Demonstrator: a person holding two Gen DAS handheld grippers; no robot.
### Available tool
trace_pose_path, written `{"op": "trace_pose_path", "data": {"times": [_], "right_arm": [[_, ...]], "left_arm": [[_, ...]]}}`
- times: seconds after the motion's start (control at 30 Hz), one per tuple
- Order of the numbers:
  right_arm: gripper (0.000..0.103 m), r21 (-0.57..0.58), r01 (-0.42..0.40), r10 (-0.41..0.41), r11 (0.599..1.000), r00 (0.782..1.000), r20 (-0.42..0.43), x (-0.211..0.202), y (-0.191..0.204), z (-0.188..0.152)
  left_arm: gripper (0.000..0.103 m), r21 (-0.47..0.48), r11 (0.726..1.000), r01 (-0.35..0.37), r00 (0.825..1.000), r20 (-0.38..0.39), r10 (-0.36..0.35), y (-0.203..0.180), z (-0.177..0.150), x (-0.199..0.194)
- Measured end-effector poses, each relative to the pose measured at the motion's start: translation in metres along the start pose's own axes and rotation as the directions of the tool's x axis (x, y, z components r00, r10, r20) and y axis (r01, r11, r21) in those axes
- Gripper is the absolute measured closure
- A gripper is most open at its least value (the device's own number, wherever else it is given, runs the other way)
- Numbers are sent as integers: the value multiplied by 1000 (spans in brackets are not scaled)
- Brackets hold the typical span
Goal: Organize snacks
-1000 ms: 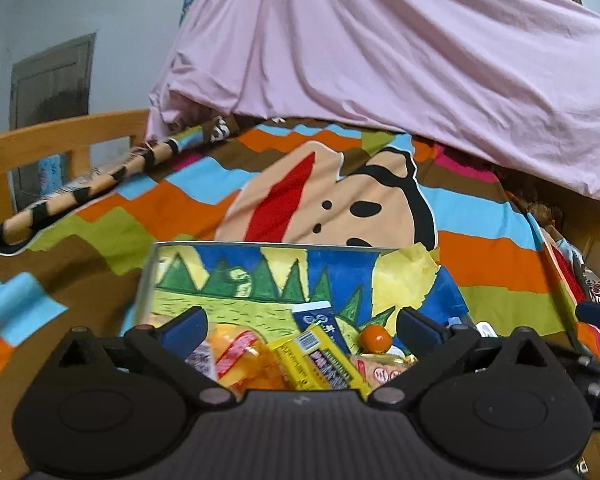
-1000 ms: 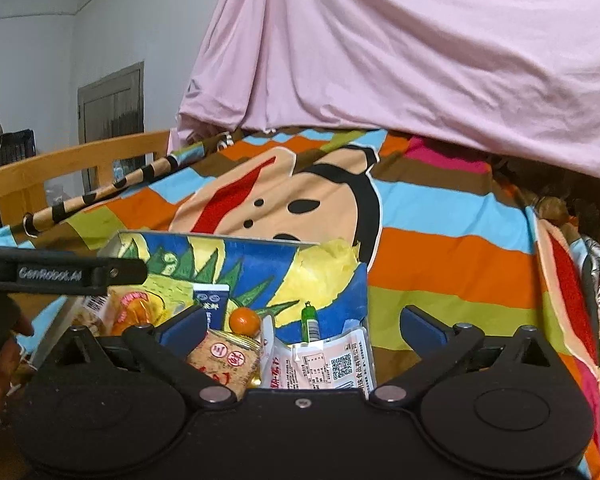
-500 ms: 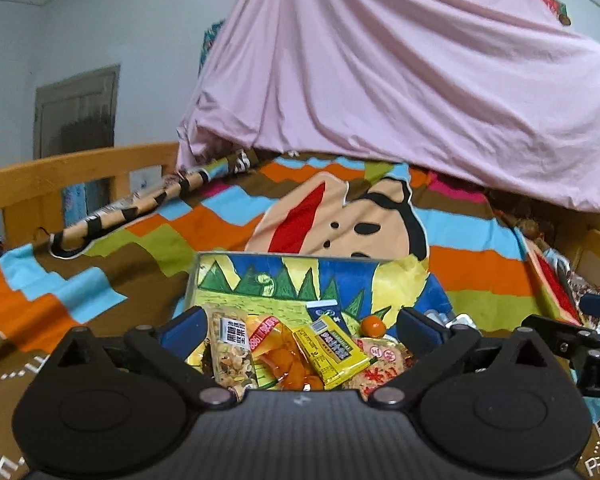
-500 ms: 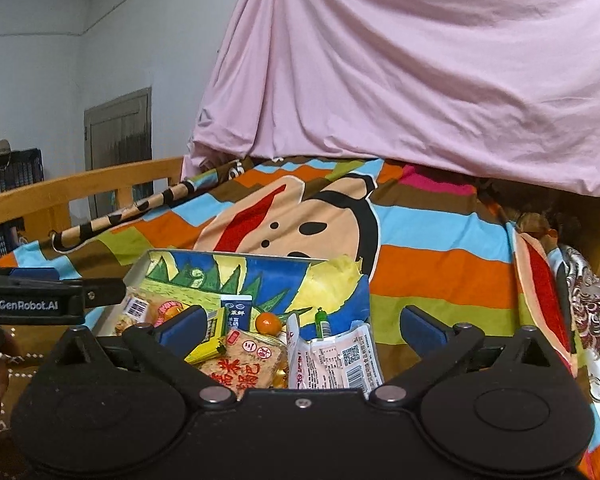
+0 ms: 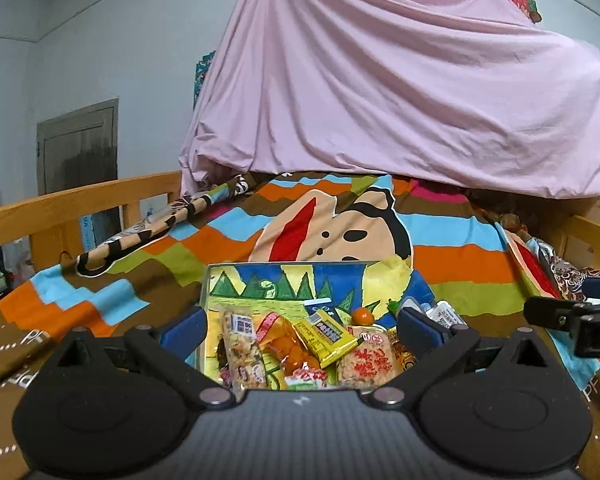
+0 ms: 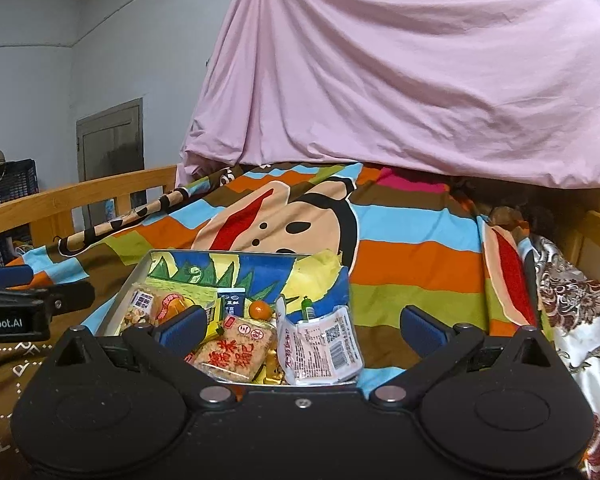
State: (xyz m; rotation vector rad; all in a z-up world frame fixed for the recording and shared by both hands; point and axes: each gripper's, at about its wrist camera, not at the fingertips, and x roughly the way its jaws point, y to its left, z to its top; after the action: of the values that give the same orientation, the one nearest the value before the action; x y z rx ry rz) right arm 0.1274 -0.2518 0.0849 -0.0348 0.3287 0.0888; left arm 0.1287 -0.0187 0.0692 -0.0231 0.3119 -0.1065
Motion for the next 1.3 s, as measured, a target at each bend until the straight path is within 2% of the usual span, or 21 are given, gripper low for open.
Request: {"op": "trace_pose_path", "data": {"times": [0.77, 0.87, 1.07, 1.3], "right_arm": [[1, 21, -43, 43, 999, 999, -9, -54, 5, -37], [1, 21, -47, 47, 999, 999, -12, -60, 4, -43], [1, 18, -53, 53, 998, 998, -28, -71, 4, -54], [1, 10, -41, 42, 999, 997, -68, -83, 4, -62]], "left_arm": [[0, -33, 993, -113, 991, -81, 110, 0, -43, -67], [0, -27, 995, -97, 990, -101, 94, -2, -45, -70], [0, 12, 996, -89, 992, -84, 90, -11, -48, -82], [0, -9, 995, -100, 985, -143, 98, -15, -57, -86]]}}
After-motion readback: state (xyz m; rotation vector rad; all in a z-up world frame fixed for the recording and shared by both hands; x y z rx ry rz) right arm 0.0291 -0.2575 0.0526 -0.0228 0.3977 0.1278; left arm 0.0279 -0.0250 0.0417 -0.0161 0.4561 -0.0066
